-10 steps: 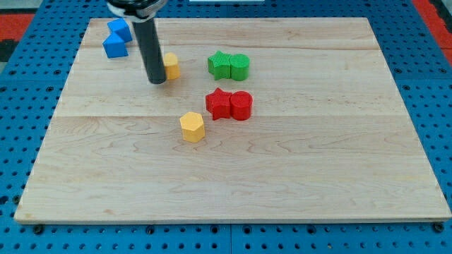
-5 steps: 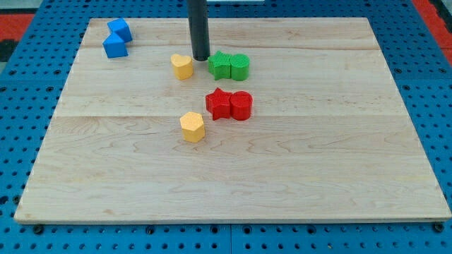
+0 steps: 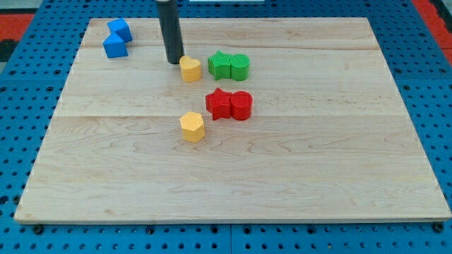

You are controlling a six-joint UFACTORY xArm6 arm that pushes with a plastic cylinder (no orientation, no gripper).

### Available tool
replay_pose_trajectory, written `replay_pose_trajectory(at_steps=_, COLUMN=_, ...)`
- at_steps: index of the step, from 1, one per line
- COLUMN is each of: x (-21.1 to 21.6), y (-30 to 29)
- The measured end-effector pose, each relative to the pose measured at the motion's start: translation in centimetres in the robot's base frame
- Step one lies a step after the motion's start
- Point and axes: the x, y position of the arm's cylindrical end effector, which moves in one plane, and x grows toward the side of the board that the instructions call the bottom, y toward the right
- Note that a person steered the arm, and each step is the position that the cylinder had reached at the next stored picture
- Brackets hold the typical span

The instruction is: Move yellow heart below the green star

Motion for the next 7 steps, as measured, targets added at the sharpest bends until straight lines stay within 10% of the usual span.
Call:
replay_pose_trajectory(at_steps=4, x=8.4, y=-1.3)
replay_pose_trajectory(at_steps=7, x=5.1, y=-0.5)
